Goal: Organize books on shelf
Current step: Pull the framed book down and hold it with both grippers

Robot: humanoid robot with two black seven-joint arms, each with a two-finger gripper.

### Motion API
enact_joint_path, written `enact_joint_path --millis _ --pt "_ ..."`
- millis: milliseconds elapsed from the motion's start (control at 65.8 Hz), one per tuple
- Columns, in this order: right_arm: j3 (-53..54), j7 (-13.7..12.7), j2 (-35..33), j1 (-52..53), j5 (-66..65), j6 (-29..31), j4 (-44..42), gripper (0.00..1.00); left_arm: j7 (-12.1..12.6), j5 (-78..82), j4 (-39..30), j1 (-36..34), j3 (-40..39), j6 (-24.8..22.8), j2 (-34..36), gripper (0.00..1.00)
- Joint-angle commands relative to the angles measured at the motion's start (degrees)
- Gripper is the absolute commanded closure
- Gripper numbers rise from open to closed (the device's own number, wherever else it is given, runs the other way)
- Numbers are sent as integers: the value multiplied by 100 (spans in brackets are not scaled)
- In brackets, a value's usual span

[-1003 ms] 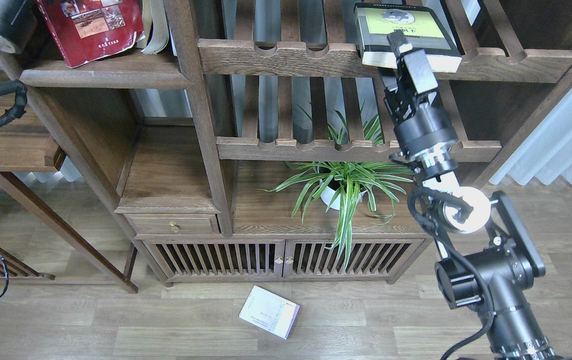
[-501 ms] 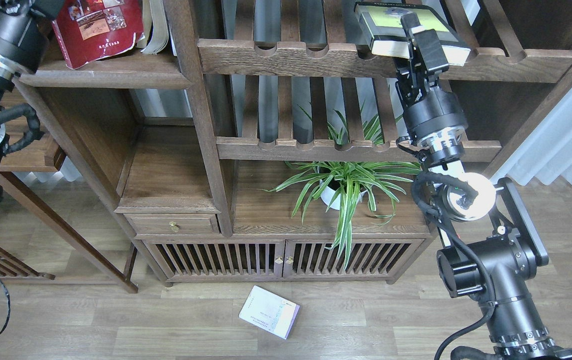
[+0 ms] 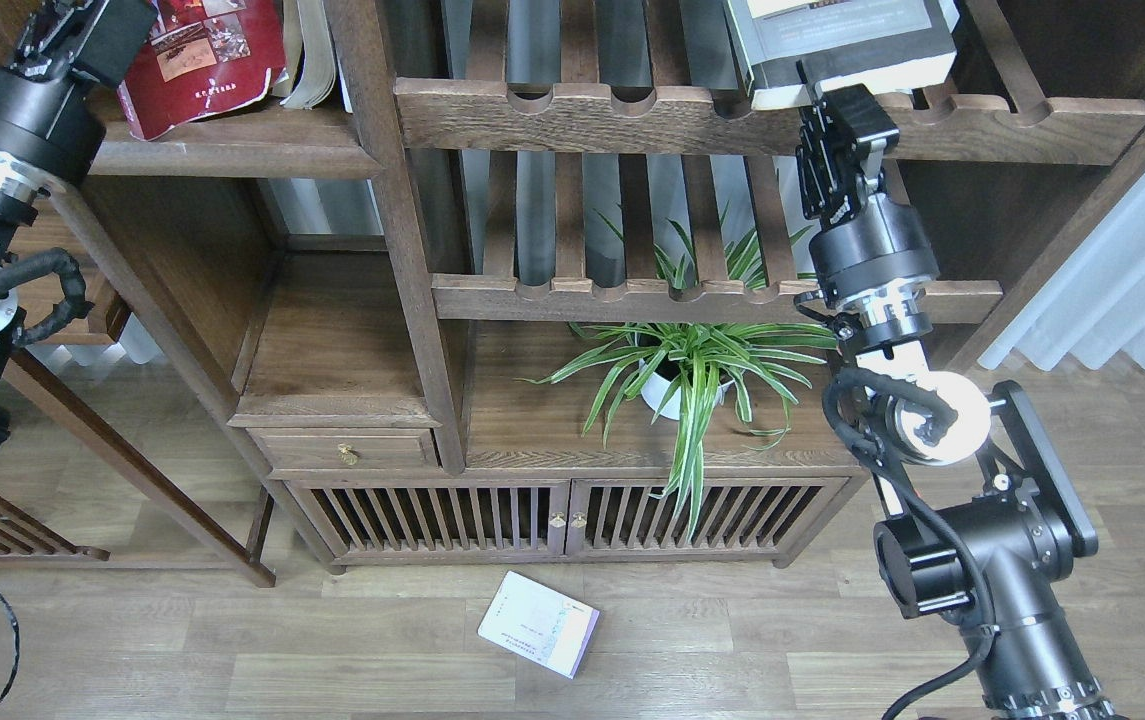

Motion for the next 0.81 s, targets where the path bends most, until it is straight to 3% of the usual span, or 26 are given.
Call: enact_joint_path --millis 0,106,395,790 --pt "-473 -7 0 -520 137 827 398 96 0 -272 -52 291 -42 0 -30 0" --pt "-1027 -7 0 -898 137 1589 565 97 8 -702 -334 502 -15 0 -66 0" --pt "-2794 -42 0 -1733 49 1589 644 97 79 -1836 -1625 1152 125 0 -742 0" --pt "-2935 -95 0 -2164 -47 1589 626 97 88 -1881 -2522 2084 881 0 -1270 0"
